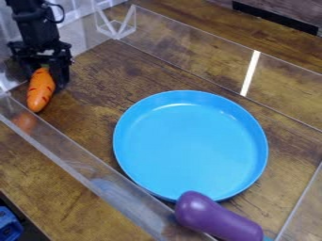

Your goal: Put the carrot on the blue tray

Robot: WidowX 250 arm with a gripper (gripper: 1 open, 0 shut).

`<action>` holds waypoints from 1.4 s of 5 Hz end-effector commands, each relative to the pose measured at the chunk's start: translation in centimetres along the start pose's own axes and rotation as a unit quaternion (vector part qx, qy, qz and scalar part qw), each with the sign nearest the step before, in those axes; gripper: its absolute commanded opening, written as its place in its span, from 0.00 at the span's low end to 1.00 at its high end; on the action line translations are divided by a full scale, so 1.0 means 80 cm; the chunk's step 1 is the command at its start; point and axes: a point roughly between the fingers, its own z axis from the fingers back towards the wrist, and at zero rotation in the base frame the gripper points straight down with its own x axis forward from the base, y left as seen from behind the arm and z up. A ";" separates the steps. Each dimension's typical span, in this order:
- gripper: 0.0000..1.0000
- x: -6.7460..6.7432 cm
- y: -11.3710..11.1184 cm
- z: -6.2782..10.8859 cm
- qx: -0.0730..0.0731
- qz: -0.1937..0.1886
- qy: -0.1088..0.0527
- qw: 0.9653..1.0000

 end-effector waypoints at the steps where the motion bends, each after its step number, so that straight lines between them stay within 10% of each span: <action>1: 0.00 0.019 -0.006 0.050 0.015 -0.032 -0.039 0.999; 4: 0.00 0.053 -0.123 0.070 0.016 -0.084 -0.059 0.995; 7: 0.00 0.060 -0.138 0.069 0.010 -0.087 -0.063 0.994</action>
